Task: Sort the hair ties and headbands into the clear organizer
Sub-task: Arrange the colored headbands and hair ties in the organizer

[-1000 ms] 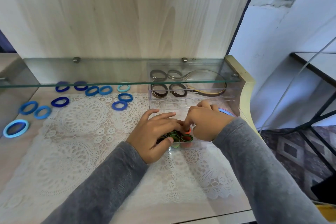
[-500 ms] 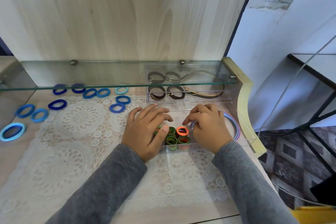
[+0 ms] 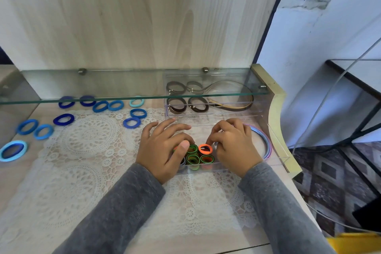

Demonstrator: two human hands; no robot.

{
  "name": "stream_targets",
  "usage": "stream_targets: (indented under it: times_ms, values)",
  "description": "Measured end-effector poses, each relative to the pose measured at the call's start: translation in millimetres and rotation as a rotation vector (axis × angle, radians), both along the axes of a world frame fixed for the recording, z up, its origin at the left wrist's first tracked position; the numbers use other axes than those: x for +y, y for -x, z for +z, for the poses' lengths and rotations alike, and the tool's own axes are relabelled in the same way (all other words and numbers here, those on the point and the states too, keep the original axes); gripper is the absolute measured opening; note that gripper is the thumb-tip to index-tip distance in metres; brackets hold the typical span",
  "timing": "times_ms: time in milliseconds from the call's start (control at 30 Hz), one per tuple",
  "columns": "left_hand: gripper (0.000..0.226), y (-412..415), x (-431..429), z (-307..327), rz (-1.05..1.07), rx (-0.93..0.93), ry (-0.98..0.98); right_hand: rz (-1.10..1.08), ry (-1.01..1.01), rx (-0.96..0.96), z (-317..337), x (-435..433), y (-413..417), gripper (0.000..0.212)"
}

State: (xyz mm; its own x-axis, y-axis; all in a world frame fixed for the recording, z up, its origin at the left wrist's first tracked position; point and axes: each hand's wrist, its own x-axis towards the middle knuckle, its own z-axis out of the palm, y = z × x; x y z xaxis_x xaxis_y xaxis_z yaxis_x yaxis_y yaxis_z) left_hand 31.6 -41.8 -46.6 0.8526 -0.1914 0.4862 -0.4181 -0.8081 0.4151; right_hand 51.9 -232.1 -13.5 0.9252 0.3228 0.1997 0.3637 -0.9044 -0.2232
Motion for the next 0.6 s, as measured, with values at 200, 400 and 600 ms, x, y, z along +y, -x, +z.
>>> stream_targets:
  times_ms: [200,400,600]
  values:
    - [0.073,2,10,-1,0.105,-0.027,0.104,-0.002,-0.014,0.117,7,-3,0,0.036]
    - [0.062,4,12,-3,0.13,-0.048,0.043,0.015,-0.032,0.118,4,-3,0,0.035]
    - [0.06,4,13,-4,0.124,-0.036,0.03,0.016,-0.063,0.161,5,-3,0,0.037]
